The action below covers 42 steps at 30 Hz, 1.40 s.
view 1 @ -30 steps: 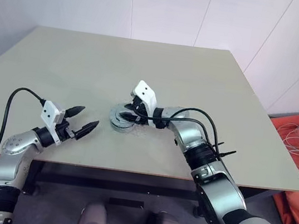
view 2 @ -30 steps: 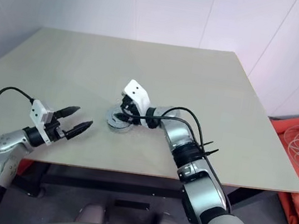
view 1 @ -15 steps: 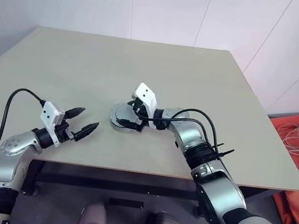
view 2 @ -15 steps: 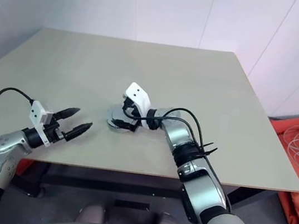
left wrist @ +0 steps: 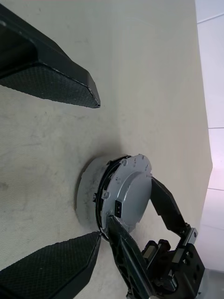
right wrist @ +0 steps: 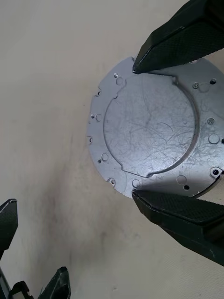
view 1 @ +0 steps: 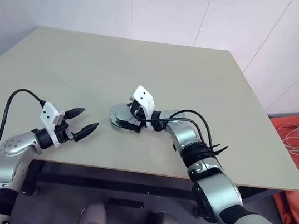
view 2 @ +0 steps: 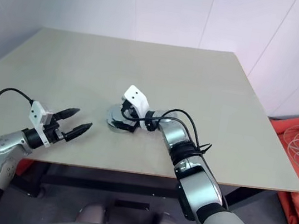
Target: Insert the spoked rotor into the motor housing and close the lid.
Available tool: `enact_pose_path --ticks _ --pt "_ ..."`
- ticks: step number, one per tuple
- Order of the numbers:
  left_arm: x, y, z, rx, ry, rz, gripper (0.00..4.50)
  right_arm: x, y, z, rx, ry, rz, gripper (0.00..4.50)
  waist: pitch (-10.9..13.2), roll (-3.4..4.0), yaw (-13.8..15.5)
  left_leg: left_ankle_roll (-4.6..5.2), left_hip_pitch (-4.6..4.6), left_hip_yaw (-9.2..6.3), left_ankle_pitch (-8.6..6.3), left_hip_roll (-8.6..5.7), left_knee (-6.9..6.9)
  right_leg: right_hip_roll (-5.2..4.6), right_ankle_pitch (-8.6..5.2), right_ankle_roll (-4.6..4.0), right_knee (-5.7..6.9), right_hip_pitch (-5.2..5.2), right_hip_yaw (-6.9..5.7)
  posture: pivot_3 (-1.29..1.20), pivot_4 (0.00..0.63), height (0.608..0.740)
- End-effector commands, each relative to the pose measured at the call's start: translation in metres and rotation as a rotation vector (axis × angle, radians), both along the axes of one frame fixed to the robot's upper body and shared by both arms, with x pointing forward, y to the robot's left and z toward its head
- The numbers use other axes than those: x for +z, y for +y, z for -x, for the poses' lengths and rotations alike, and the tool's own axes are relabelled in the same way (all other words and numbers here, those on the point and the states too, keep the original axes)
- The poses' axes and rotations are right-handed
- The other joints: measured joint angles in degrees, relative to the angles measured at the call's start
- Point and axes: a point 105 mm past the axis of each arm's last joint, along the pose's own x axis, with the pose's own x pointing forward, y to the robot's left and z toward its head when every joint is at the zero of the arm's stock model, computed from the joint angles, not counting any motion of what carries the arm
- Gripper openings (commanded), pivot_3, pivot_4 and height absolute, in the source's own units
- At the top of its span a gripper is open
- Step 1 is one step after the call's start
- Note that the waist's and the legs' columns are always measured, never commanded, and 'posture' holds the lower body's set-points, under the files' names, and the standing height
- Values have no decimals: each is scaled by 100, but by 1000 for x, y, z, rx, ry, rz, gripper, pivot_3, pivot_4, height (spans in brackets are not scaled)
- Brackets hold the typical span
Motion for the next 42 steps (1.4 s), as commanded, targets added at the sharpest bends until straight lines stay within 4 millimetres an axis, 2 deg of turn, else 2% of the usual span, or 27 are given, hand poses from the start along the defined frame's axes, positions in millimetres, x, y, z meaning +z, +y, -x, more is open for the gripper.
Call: enact_pose_path --ticks 1,3,5,6,18,30,39,42 --pt "16 -2 -2 -10 -64 -6 4500 11 3 -5 -5 -30 -16 4316 0 0 0 0 0 0 0 0 0 0 0 0 0 0 0 0 0 740" --pt "16 -2 -3 -9 -65 -5 4500 11 3 -6 -9 -19 -23 3885 0 0 -1 0 1 0 0 0 0 0 0 0 0 1 0 0 0 740" --pt "16 -2 -3 -9 -65 -5 4500 12 3 -7 -15 -18 -29 3222 0 0 0 0 1 0 0 0 0 0 0 0 0 1 0 0 0 740" --pt "16 -2 -3 -9 -65 -4 4500 12 3 -7 -16 -19 -30 3131 0 0 0 0 1 0 0 0 0 0 0 0 0 1 0 0 0 740" --pt "15 -4 -3 -9 -63 1 4500 22 2 -4 42 3 -35 3131 0 0 3 1 -2 0 0 0 0 0 0 -2 0 0 0 0 0 740" --pt "13 -5 -2 -7 -60 5 4500 13 0 -5 33 6 35 3131 0 0 5 1 -2 0 -1 0 0 0 -1 -2 0 0 -1 0 0 740" --pt "14 -6 -2 -10 -61 5 4500 16 4 -6 6 42 -8 3131 0 0 2 1 3 1 0 1 0 0 -1 -2 0 2 0 0 0 740" --pt "14 -6 -2 -12 -60 5 4500 11 1 -6 2 33 31 3131 0 0 2 1 4 0 0 1 0 0 -1 -2 0 3 -1 0 0 740"
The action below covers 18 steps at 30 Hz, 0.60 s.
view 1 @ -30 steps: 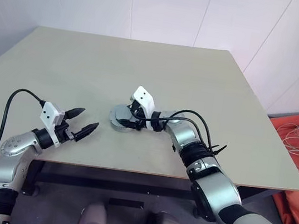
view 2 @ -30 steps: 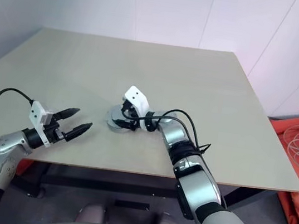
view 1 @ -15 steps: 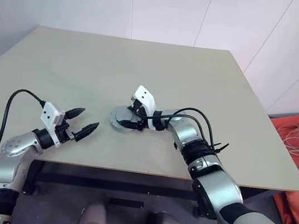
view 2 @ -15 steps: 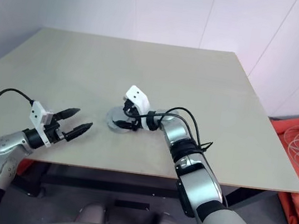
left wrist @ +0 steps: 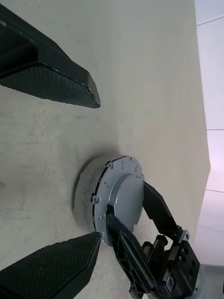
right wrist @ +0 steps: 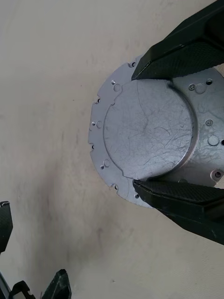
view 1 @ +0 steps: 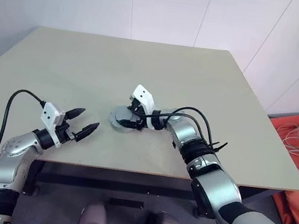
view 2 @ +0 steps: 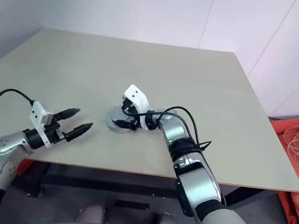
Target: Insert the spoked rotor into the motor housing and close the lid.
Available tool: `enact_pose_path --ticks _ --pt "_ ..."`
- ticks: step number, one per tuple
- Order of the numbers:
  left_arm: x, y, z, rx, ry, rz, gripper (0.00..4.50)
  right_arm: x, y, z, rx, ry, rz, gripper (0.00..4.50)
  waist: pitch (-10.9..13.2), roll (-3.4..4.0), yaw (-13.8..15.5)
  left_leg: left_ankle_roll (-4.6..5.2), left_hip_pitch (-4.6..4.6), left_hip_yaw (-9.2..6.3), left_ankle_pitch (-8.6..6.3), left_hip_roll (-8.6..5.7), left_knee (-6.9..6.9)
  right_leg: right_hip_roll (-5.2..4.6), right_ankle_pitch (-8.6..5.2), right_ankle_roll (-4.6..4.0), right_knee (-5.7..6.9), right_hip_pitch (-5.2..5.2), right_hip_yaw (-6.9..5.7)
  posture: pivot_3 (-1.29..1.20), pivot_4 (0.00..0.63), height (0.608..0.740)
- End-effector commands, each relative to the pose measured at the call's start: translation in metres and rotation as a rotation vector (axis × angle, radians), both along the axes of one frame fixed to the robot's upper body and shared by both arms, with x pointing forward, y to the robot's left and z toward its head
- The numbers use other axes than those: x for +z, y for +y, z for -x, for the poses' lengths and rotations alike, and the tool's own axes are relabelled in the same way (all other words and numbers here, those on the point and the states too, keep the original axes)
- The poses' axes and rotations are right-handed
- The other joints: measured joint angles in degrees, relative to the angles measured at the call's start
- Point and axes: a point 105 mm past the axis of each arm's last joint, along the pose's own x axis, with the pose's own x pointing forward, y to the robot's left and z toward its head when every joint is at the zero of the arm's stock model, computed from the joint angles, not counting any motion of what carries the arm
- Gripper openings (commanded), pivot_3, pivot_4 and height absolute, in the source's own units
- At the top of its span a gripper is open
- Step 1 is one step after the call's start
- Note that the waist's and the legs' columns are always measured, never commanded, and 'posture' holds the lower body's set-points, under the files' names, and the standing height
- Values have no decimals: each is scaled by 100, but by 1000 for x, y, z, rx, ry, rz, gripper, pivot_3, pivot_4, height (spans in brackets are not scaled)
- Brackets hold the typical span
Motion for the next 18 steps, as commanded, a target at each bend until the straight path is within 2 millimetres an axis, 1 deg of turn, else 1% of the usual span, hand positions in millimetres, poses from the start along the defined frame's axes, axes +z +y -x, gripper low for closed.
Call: enact_pose_path --ticks 1,9,18 --pt "15 -5 -2 -21 -57 -5 4500 8 2 -3 6 -40 21 3131 0 0 0 0 0 0 0 0 0 0 0 0 0 0 0 0 0 740" --pt "15 -4 -4 -22 -57 -7 4500 -8 -7 -1 17 -34 134 3131 0 0 3 0 4 0 0 -1 0 0 0 1 0 5 0 0 0 740" --pt "15 -4 -4 -20 -58 -9 4500 -5 -2 -3 -25 11 106 3131 0 0 0 0 9 -2 0 0 0 0 -1 1 0 11 0 0 0 740"
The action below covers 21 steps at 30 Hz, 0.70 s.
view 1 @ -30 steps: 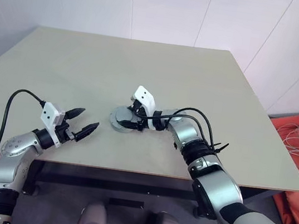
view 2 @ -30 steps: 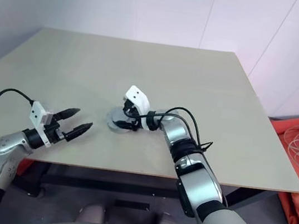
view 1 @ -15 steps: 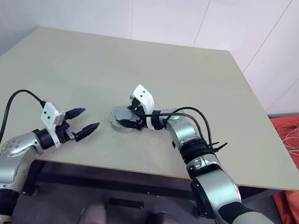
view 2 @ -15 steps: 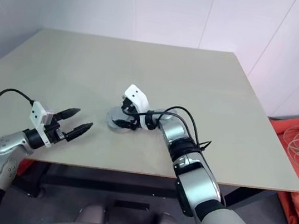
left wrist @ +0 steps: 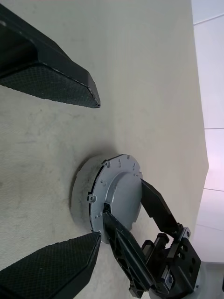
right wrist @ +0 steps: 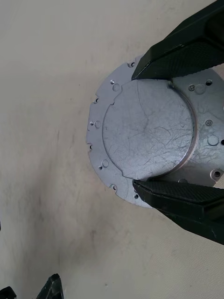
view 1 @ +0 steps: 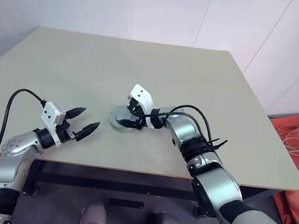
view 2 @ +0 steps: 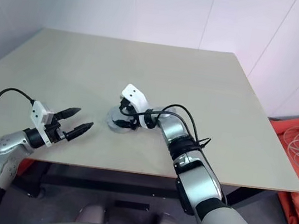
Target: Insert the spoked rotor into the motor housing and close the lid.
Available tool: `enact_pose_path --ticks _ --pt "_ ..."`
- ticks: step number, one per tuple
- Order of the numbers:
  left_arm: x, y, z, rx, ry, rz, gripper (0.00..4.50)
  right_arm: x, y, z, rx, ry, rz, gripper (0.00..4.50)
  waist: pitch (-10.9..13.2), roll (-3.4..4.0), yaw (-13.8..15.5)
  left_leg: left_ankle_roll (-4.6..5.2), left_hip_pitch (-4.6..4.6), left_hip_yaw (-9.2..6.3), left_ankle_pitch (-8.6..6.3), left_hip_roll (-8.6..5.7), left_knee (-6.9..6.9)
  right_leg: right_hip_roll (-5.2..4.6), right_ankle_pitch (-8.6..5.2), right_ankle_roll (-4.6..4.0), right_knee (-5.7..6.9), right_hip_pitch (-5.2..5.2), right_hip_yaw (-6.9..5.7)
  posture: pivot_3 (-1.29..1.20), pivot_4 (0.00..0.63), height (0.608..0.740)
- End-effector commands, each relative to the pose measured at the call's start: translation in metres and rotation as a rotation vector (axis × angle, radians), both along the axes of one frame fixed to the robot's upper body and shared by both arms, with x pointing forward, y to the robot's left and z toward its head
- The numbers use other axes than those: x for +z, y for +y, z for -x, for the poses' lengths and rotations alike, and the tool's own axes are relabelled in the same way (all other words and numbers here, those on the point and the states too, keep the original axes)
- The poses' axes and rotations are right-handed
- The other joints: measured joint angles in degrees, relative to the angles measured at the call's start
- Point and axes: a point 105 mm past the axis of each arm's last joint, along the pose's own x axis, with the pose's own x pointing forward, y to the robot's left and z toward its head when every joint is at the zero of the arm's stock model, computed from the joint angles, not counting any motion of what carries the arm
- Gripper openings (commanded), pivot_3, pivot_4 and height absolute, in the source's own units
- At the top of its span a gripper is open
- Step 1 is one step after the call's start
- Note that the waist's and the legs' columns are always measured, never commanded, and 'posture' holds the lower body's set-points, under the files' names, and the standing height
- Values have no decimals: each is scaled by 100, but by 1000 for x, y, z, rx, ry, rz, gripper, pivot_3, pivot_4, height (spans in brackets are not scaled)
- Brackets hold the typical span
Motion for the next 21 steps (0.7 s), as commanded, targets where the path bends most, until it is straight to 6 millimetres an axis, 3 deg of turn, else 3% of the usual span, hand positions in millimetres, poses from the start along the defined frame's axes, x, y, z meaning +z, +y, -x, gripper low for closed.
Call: enact_pose_path --ticks 1,9,21 --pt "14 -2 -3 -14 -52 -8 4500 -5 -3 -2 -38 30 27 3131 0 0 -1 0 2 0 0 0 0 0 0 0 0 0 0 0 0 740" --pt "15 -3 -3 -19 -54 -10 4500 1 2 -1 -49 59 -5 3131 0 0 0 -1 3 -2 0 1 0 0 0 0 0 1 0 0 0 740" --pt "13 -2 -5 0 -31 -6 4500 -20 -9 3 -24 41 113 3131 0 0 0 -1 4 -2 0 0 1 0 0 1 -1 2 0 0 0 740"
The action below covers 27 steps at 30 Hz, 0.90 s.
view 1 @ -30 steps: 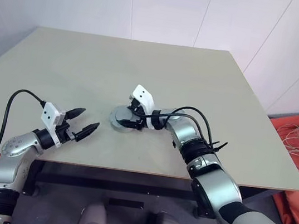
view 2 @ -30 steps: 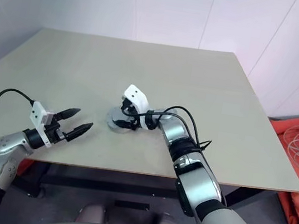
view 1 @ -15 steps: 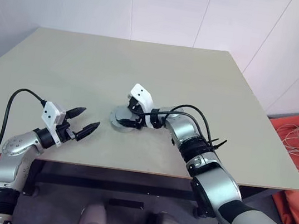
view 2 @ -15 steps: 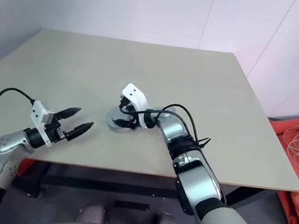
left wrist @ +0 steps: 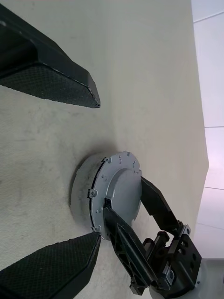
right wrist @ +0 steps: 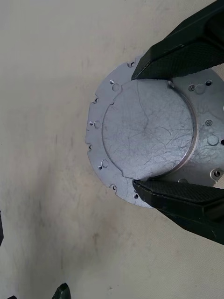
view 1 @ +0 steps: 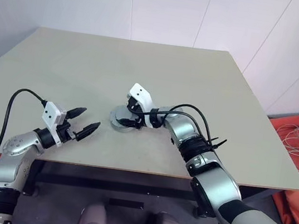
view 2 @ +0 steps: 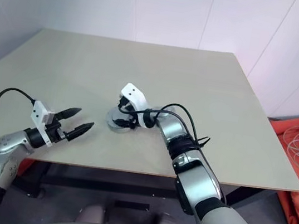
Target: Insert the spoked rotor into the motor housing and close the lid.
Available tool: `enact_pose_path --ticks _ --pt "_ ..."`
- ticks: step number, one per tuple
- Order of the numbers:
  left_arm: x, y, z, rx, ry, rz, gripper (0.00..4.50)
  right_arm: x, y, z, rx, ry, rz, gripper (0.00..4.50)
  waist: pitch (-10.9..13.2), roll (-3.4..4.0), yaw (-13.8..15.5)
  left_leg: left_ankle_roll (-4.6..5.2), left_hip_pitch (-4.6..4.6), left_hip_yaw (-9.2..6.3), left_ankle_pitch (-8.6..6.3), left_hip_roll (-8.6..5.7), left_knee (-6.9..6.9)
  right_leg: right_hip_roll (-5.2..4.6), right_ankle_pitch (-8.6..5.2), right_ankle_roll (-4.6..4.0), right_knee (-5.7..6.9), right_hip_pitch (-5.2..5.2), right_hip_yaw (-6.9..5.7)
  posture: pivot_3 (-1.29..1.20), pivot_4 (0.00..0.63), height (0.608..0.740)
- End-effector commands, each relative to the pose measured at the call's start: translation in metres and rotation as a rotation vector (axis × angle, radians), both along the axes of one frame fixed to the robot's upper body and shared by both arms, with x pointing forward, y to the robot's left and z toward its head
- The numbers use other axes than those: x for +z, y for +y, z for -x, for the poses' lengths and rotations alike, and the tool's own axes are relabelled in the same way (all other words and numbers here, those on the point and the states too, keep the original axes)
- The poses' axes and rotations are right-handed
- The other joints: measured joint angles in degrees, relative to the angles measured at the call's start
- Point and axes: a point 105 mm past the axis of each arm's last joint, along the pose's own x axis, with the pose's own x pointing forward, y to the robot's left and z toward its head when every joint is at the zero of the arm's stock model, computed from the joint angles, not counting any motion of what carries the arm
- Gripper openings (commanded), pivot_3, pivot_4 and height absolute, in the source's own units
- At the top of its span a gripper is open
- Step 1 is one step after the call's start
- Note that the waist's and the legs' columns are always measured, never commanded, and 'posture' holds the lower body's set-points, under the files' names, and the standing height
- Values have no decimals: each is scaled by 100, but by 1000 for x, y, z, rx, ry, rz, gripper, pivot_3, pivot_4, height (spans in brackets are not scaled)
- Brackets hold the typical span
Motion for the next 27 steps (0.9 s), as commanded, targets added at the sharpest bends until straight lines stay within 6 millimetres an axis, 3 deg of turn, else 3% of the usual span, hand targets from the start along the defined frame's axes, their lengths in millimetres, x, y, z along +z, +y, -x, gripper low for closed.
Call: enact_pose_path --ticks 1,7,27 --pt "15 -1 -6 4 -48 -9 4500 -22 -11 4 -2 34 103 3131 0 0 1 0 2 0 0 0 0 0 0 0 0 1 0 0 0 740" --pt "15 0 -7 9 -43 -13 4500 -24 -13 5 -6 43 117 3131 -1 0 1 0 3 -1 0 -1 0 0 0 0 -1 7 0 0 0 740" --pt "17 -5 -7 12 -17 6 4500 -6 -3 2 -23 51 95 3131 0 1 -1 0 4 -3 0 0 0 0 0 1 -2 8 0 0 0 740"
